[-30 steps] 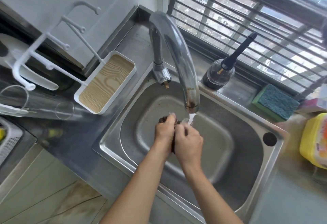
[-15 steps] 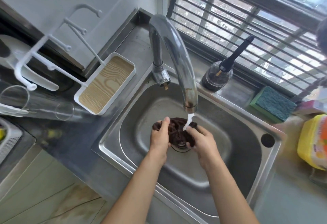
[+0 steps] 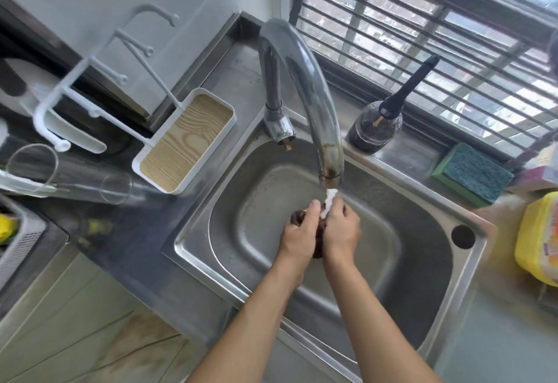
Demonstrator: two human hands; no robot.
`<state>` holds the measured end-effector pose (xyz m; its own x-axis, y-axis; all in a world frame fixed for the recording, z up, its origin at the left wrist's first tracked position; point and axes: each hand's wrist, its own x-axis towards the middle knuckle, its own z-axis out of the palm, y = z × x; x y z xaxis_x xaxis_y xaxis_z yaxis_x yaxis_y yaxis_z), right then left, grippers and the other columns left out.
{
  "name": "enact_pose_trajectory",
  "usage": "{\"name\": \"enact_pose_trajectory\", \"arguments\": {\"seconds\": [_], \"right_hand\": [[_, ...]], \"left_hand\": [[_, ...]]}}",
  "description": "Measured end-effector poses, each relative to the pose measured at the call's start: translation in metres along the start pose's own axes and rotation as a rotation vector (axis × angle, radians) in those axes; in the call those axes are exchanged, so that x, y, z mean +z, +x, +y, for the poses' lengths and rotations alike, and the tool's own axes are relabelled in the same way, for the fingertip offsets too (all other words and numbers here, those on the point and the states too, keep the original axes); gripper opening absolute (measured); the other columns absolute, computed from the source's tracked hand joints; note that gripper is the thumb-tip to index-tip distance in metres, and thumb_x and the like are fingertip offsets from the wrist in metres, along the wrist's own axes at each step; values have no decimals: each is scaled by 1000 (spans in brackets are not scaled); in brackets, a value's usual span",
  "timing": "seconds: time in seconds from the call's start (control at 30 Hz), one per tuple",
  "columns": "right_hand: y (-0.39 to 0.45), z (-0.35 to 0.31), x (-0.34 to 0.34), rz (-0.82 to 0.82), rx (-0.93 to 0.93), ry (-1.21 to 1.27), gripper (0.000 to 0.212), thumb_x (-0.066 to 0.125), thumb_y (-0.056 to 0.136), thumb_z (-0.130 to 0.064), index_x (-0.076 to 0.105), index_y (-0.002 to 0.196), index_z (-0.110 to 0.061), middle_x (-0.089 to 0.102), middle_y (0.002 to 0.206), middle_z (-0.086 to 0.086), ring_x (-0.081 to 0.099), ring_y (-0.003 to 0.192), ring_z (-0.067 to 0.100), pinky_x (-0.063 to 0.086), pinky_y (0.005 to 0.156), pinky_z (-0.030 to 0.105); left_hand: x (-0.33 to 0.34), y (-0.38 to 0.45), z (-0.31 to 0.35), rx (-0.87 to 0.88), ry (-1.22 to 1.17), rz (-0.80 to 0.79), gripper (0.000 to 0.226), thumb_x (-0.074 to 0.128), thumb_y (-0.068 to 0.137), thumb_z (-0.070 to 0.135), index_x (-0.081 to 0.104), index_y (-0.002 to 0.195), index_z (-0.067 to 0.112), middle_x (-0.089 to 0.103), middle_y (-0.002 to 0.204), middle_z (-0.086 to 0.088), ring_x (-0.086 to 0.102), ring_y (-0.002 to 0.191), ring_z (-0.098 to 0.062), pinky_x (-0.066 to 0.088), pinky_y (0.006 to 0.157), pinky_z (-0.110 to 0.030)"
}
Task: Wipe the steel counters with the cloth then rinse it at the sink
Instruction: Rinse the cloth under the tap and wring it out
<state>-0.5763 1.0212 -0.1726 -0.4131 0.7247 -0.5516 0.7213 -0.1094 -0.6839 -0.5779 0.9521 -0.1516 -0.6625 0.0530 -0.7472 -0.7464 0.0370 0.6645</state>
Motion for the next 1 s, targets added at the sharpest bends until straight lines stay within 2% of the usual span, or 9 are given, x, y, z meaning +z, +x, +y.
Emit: {"name": "enact_pose_trajectory", "arguments": {"seconds": [0.17,0.23,0.3,0.4,0.5,0.6,0.8,0.87,1.0], "right_hand": [[-73,19,-3,-181,-501,-109,37,43,88,-40,39,57,-20,44,51,-3,44,55,19,35,60,42],[-59,18,2,-97,-453,-80,40,41,84,-44,44,55,-17,47,51,-1,47,56,21,33,59,40],[-23,12,6,65,-221,-29,43,41,82,-47,49,55,-14,60,61,9,56,69,32,35,64,37],[15,1,-3,67,70,-14,47,45,91,-45,59,63,-9,68,75,16,61,84,39,47,77,42],[-24,1,-4,-31,-133,-69,39,45,96,-36,53,65,-14,60,69,5,54,79,34,36,70,39],[-60,1,-4,-68,-376,-109,38,40,81,-51,48,60,-21,54,60,0,54,70,29,36,66,39],[20,1,-8,26,110,15,45,52,92,-40,67,77,-1,70,74,12,63,82,38,51,79,45],[23,5,-9,-33,191,145,44,51,89,-40,70,85,-1,72,79,8,64,80,31,53,78,42],[7,12,-21,-367,418,412,23,51,93,-24,67,99,-9,71,97,17,67,89,32,59,78,49]], "left_hand": [[-22,23,22,-107,29,186,49,59,94,53,68,78,8,70,79,-6,65,76,-21,54,79,-33],[-19,17,20,-117,3,141,42,58,97,41,64,71,9,65,70,-5,60,67,-20,51,66,-27],[-9,5,14,-85,15,25,34,57,97,27,58,67,13,55,62,-4,53,58,-16,43,51,-21],[1,1,8,-50,98,-120,33,59,93,30,61,62,18,59,64,-2,55,61,-13,44,58,-23],[-7,14,14,-64,77,-19,52,57,96,35,55,48,16,56,52,5,54,55,-15,44,55,-24],[-13,18,17,-110,-45,71,45,57,99,39,62,63,13,63,59,-1,61,55,-14,50,54,-23],[-11,7,-4,-130,79,-253,32,50,104,35,70,91,14,73,85,-2,68,74,-12,54,62,-21],[-15,13,-2,-121,58,-224,36,49,103,42,70,94,14,71,77,1,66,67,-14,47,47,-18],[-26,29,4,-282,-235,-79,40,54,92,40,69,114,9,71,104,-13,66,78,-22,43,44,-22]]}}
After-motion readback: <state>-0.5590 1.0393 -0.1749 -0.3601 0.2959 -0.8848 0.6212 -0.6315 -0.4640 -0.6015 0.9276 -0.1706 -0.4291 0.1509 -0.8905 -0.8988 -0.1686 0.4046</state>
